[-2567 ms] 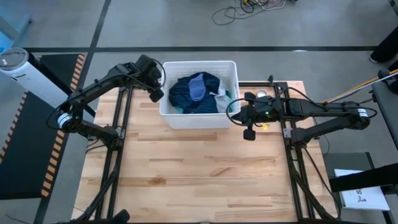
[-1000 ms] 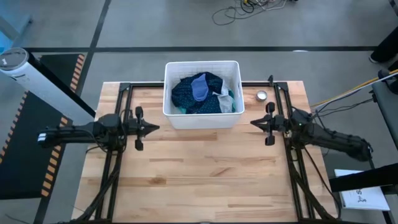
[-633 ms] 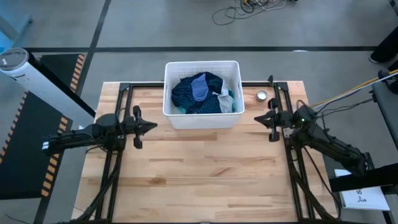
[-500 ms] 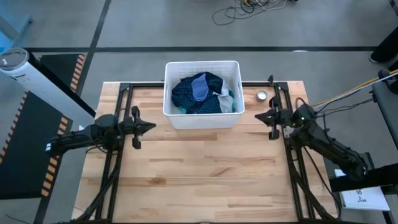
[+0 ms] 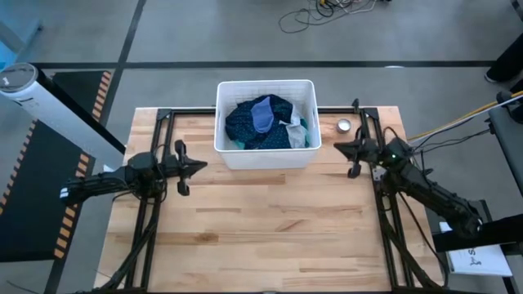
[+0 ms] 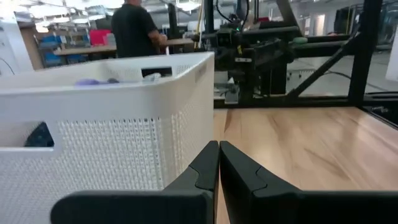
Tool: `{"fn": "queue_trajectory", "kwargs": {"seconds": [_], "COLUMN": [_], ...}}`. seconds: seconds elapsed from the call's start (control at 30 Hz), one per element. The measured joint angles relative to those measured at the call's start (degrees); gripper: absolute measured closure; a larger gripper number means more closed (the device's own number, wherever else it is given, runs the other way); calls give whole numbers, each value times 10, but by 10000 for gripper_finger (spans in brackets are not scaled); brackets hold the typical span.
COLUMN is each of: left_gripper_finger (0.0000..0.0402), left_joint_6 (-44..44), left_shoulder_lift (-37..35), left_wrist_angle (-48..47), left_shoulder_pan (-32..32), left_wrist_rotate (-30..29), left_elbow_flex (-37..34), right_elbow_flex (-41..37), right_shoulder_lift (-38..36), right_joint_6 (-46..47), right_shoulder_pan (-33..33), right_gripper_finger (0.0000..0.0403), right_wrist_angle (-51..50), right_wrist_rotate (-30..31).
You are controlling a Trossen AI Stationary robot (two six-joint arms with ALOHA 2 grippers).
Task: Sort clothes
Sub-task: Return to Home Position
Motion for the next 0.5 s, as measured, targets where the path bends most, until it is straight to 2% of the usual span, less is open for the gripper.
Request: {"fn": "queue_trajectory", "kwargs": {"seconds": [0.1, 0.23, 0.5], "left_gripper_finger": [402, 402, 402], "left_joint_6": [5, 4, -1], "left_shoulder_lift": [0, 0, 0], "left_wrist_angle": [7, 8, 28], "left_shoulder_pan": [2, 2, 2], "left_wrist_rotate": [-10, -42, -47], "left_elbow_flex": [0, 0, 0], "right_elbow_flex": [0, 0, -1], "right_shoulder_lift": [4, 38, 154], "right_joint_6": [7, 12, -11], "right_shoulder_pan": [13, 45, 133], "right_gripper_finger": [403, 403, 403], "right_wrist_angle": [65, 155, 224], "right_wrist_rotate": [59, 68, 127]}}
